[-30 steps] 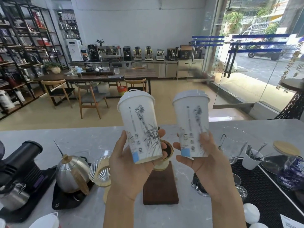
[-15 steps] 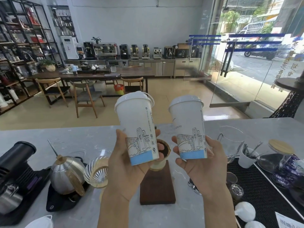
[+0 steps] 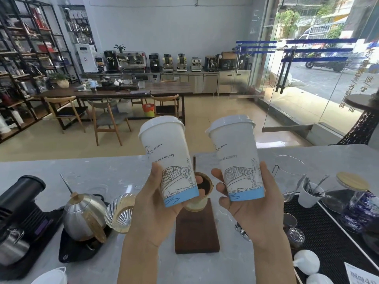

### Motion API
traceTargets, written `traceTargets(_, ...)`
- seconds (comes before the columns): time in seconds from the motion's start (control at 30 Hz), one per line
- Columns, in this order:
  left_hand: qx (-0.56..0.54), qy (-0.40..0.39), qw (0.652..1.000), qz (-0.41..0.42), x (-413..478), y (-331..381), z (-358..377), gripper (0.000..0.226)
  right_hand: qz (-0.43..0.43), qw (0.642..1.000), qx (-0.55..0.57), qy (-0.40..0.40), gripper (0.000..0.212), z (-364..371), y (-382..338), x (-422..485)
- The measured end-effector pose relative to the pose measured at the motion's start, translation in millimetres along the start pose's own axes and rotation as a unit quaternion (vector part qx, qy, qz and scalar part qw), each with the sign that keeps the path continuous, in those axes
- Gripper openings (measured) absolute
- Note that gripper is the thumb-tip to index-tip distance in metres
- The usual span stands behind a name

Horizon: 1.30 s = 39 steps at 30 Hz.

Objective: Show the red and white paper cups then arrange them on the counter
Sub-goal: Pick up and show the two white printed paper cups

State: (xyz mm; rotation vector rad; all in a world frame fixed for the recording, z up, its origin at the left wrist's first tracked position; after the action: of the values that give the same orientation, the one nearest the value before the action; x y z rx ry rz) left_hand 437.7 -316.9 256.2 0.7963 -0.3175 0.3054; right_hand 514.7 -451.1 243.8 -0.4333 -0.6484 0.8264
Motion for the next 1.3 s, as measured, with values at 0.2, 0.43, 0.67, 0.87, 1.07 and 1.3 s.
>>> traceTargets(0.2,0.017,0.003,1.000,-0.019,3,1,4,0.079,0.001,0.999,0.001,0.051,0.054,-11,1,-2)
traceTargets(0.43,-0.063,-0.015,0.998,-0.024,0,-4,4,0.064,0.000,0.998,-0.011,0.056,0.072,-13,1,-1)
traceTargets(0.67,0.015,0.005,1.000,-0.008,-1,0,-2,0.074,0.004,0.999,-0.011,0.031,0.054,-8,0,-5)
traceTargets(0.87,0.026,0.017,0.999,-0.011,-4,2,-2,0.061,0.016,0.997,-0.056,0.058,0.054,-14,0,-7)
traceTargets(1.07,0.009,0.013,1.000,-0.022,-3,-3,0,0.071,0.008,0.994,-0.087,0.061,0.064,-15,-1,-5)
traceTargets(1.3,-0.015,-0.005,1.000,-0.010,-1,-4,1,0.072,0.001,0.991,-0.114,0.071,0.048,-16,-4,-6)
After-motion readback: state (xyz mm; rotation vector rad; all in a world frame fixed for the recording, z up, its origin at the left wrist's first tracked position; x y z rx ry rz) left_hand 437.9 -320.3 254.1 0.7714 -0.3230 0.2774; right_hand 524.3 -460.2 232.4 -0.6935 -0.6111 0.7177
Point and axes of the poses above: each hand's wrist, its own x-axis towards the middle knuckle, its own z-axis out of the palm, y = z × x, the point moved 10 cm from there along x, towards the middle knuckle, and after that the axes turned 15 degrees about -y, right-handed, at the moved point
